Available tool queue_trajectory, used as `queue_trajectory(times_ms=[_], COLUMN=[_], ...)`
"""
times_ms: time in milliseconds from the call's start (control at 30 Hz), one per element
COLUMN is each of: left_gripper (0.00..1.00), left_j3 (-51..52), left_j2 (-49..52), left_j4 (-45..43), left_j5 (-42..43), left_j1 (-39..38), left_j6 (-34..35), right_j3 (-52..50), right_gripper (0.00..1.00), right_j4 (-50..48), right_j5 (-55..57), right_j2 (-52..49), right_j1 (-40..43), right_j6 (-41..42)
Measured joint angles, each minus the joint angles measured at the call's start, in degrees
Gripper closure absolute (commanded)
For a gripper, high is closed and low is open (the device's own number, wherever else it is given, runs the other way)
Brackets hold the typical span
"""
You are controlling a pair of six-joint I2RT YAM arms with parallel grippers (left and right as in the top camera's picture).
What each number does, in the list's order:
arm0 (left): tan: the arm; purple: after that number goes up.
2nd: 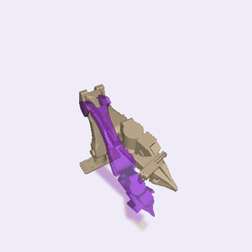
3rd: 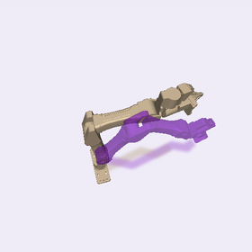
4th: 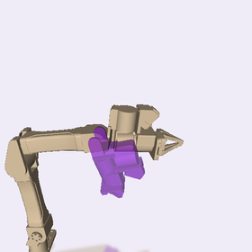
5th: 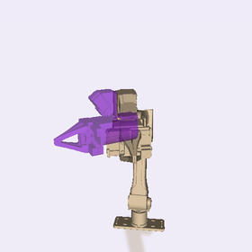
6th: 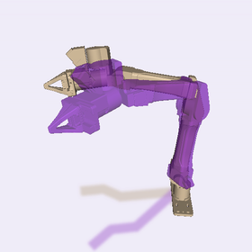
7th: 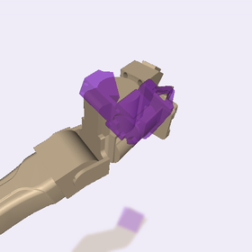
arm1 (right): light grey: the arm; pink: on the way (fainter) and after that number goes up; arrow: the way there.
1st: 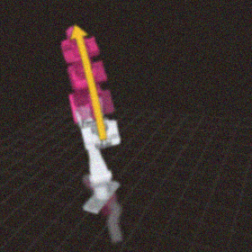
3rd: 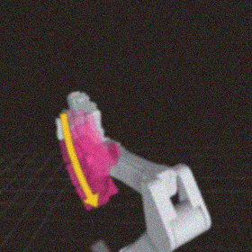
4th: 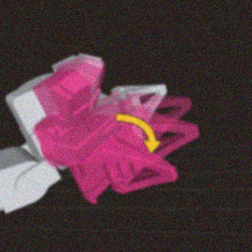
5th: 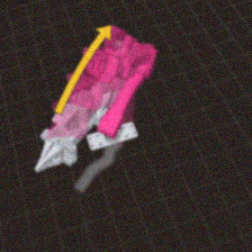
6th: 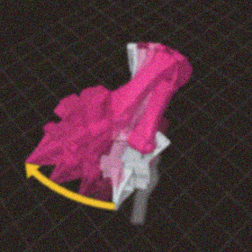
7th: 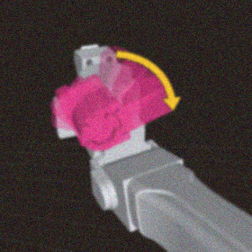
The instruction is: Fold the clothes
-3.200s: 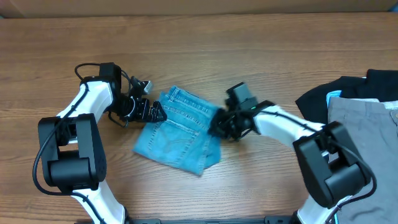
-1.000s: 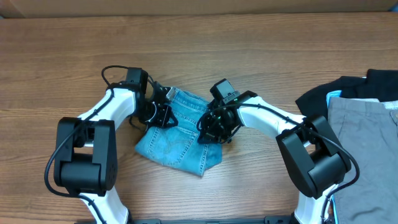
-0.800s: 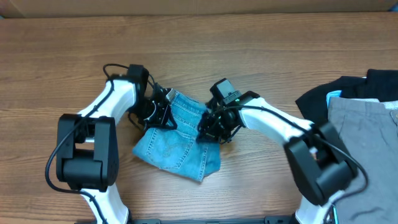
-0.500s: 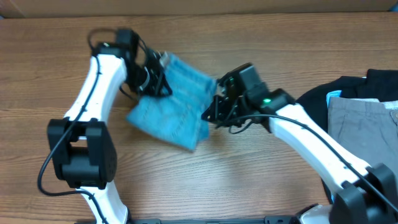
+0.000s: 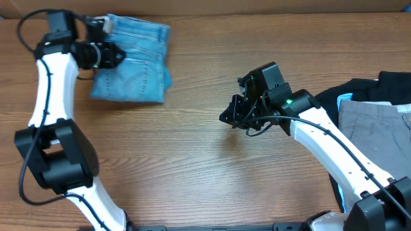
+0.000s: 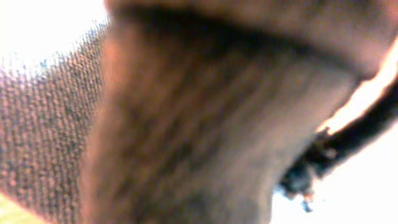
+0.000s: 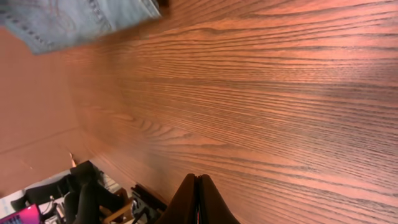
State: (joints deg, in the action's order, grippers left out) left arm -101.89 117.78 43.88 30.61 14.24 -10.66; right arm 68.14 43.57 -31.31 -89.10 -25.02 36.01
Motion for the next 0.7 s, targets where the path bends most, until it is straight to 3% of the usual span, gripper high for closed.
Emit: queue_trajectory(times_ms=[200,233,267,333,367,500,700], left_gripper=[0.96,0.92,0.82,0.36,0.0,0.0,0.0], left_j3=[-0.7,-1.25,-2.08,-3.56,-4.5,-7.48,-21.88], left_j2=[10.23,12.07,14.03,16.94,18.18,19.52,19.52], left_j4=[-7.76,-8.2,-8.44,-8.5,-8.41,-5.84,11.39], left_j5=[3.8,4.55,5.2,6.4,6.86,7.02,3.28], left_j1=[5.11,5.88,6.71,8.09,8.81,11.08,14.91], left_j6=[2.54,3.15,3.87,4.96,5.97,7.74,5.51], right_j3=[0.0,0.0,0.0,0.0,0.0,0.0,0.0], right_gripper=[0.96,0.96,0.96,0.96,0.96,0.96,0.96], right_j4=[0.0,0.09,0.13,0.13,0.15,0.17,0.15], right_j5=[0.26,0.26,0.26,0.26,0.26,0.26,0.28], right_j2=[0.0,0.0,0.0,0.0,0.0,0.0,0.0], right_j1=[0.0,0.0,0.0,0.0,0.0,0.0,0.0], right_j6=[0.04,0.02,0.04,0.44,0.83,1.75,2.4])
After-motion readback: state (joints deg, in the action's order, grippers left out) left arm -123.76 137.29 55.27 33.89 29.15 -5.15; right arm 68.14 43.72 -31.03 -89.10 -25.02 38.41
